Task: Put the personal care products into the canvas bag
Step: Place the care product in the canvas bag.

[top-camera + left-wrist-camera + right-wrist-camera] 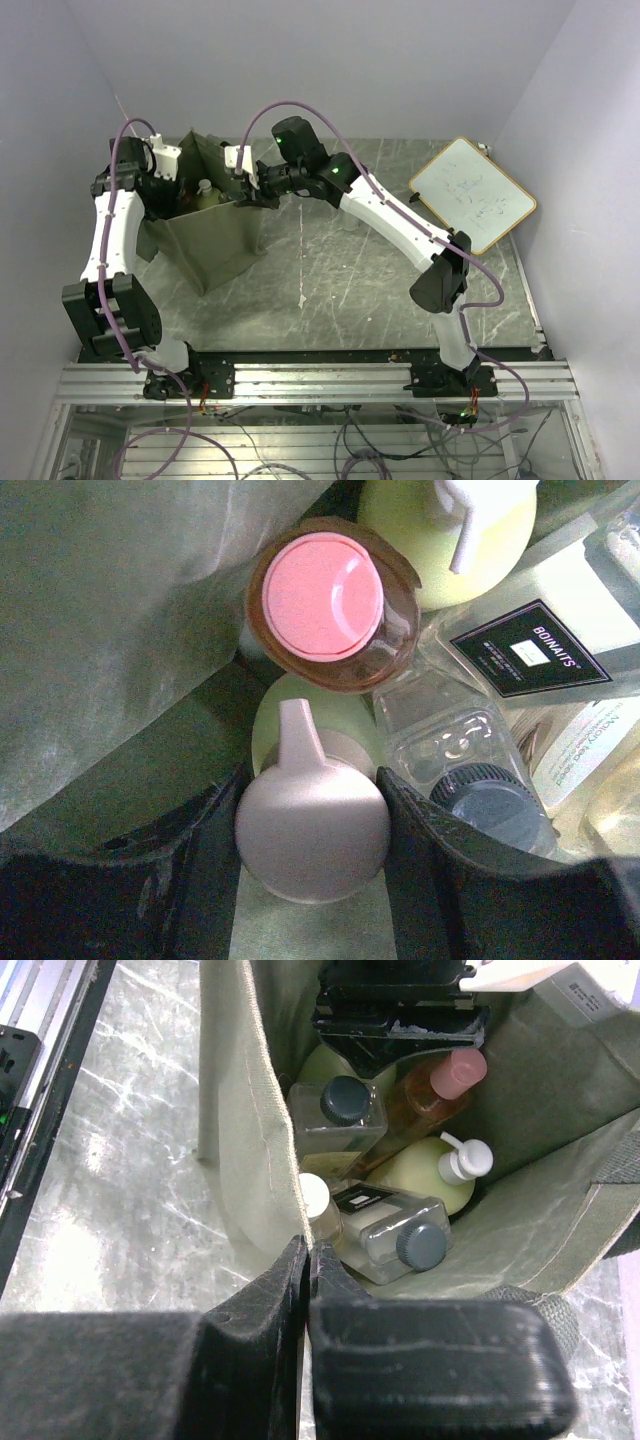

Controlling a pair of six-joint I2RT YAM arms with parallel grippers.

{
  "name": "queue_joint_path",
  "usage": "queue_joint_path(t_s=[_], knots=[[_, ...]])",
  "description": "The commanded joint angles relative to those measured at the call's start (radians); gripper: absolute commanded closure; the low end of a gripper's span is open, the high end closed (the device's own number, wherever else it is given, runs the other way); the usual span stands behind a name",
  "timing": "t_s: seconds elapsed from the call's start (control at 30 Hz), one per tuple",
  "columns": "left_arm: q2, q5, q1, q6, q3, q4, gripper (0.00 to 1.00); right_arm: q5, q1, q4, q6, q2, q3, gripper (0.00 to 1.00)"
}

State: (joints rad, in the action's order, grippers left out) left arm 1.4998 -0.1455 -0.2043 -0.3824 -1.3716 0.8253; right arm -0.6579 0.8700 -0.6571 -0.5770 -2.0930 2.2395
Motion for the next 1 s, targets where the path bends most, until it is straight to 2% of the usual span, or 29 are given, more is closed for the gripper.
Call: queue_joint_path(t_s=[0.0, 0.33, 0.8, 0.97], knots=[[-0.013, -0.031, -0.007, -0.051, 0.031, -0.068, 0.85, -0.018, 0.008, 0.031, -0.002, 0.058, -0.023, 1.0], [-0.045, -0.039, -0.008, -0.064, 0.116, -0.122, 0.74, -0.007, 0.018, 0.03, -0.023, 0.059, -0.068, 1.0], [-0.083, -0.032, -0.008, -0.048, 0.058, -0.118, 0.51, 0.036, 0.038, 0.013, -0.069, 0.057, -0.083, 0.97], [-0.086, -0.04, -0.008, -0.03, 0.068, -0.125, 0.46, 0.041, 0.04, 0.008, -0.073, 0.056, -0.078, 0.97]])
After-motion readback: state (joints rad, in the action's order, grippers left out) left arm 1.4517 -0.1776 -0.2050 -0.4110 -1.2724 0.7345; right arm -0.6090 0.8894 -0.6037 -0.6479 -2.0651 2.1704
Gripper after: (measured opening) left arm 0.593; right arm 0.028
